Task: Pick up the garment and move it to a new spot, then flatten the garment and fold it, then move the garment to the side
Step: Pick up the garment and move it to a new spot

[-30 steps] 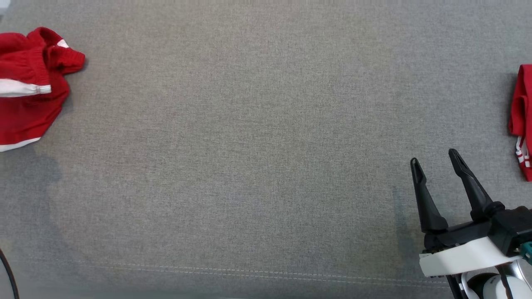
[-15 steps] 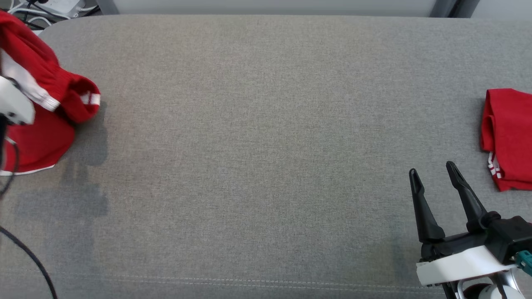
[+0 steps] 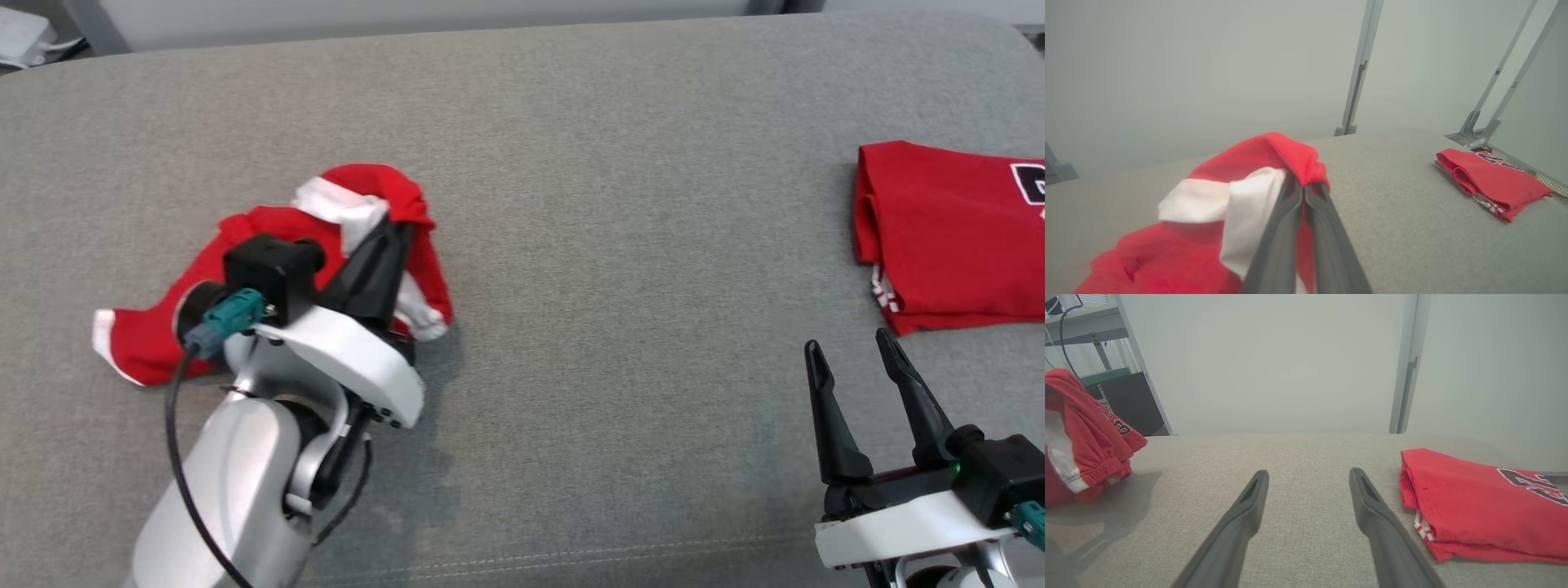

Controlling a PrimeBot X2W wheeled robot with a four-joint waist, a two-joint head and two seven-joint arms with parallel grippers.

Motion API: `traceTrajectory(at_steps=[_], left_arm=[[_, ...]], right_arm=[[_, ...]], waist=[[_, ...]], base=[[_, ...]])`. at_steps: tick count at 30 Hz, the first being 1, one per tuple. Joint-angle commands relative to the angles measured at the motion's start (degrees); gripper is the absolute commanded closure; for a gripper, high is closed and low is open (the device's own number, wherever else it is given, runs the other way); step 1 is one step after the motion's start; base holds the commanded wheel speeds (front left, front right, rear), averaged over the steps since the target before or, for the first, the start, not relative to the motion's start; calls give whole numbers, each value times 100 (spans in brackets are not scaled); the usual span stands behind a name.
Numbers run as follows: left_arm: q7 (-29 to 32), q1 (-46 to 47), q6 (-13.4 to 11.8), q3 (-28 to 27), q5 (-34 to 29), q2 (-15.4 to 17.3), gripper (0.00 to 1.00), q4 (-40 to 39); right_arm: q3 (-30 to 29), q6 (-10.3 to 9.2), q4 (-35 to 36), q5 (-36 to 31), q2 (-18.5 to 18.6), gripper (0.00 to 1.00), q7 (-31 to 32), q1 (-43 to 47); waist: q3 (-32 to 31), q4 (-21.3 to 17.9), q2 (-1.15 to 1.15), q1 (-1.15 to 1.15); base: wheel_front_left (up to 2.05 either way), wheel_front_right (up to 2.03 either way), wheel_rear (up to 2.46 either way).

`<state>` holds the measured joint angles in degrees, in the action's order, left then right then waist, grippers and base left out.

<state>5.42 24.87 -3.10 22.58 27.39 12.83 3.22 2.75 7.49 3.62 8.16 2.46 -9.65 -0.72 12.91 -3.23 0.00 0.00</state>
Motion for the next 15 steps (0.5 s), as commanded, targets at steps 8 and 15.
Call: traceTrajectory(at_steps=[8, 15], left_arm=[[153, 492, 250, 548, 19, -518, 100, -138], [84, 705, 305, 585, 63, -600, 100, 727]], right_arm=[[263, 0, -38, 217, 44, 0, -217, -275], [368, 0, -199, 417, 43, 0, -360, -387]], waist=[[345, -907, 0, 0], [573, -1267, 0, 0]], base=[[0, 0, 0], [0, 0, 0]])
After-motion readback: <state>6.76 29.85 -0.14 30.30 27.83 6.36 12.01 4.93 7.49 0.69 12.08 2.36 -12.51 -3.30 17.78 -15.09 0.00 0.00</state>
